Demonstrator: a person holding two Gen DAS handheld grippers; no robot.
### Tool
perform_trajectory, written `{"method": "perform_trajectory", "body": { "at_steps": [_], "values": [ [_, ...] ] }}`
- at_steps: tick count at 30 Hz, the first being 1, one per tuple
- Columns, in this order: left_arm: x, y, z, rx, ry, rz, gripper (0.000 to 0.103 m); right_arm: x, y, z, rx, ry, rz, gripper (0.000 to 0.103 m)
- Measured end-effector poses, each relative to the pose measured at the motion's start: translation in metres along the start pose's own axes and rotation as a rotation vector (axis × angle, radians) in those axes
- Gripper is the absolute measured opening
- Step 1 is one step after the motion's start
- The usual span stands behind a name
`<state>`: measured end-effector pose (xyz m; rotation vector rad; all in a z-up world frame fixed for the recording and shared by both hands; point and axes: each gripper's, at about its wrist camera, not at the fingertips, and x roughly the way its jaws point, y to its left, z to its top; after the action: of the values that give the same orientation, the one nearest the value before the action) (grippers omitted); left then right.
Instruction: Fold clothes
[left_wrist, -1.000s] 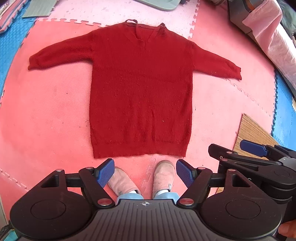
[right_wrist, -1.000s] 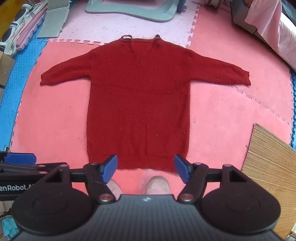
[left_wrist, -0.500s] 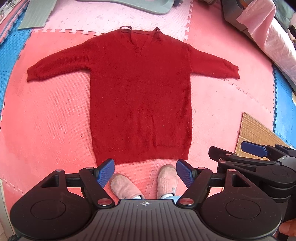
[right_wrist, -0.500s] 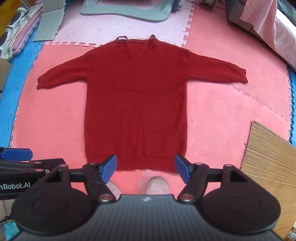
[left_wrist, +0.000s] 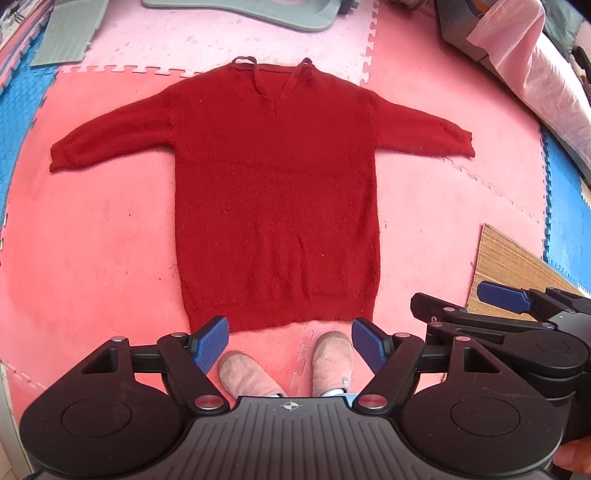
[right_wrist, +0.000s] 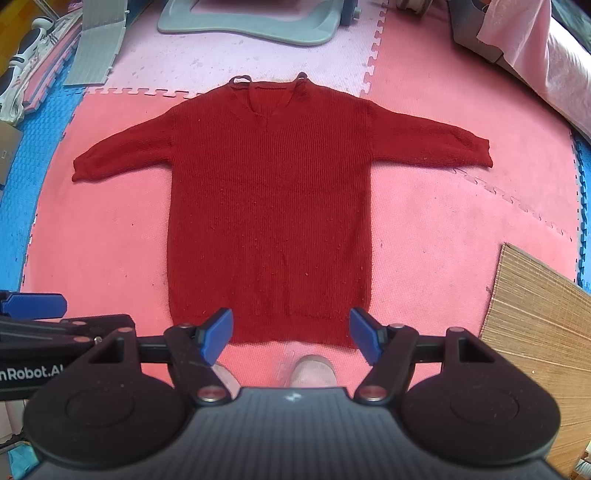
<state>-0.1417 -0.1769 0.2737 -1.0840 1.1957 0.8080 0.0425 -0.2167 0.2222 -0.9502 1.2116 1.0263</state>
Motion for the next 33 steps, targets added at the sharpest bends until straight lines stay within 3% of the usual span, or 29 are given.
{"method": "perform_trajectory", "body": {
  "at_steps": [22, 33],
  "values": [
    [-0.011, 0.015, -0.004, 0.006, -0.016, -0.002, 0.075, -0.003, -0.003, 0.006, 0.008, -0.027, -0.032, 0.071],
    [-0.022, 0.034, 0.010, -0.016, -0.057, -0.016, 0.076, -0.015, -0.013, 0.025, 0.034, -0.057, -0.038, 0.071]
  ]
}}
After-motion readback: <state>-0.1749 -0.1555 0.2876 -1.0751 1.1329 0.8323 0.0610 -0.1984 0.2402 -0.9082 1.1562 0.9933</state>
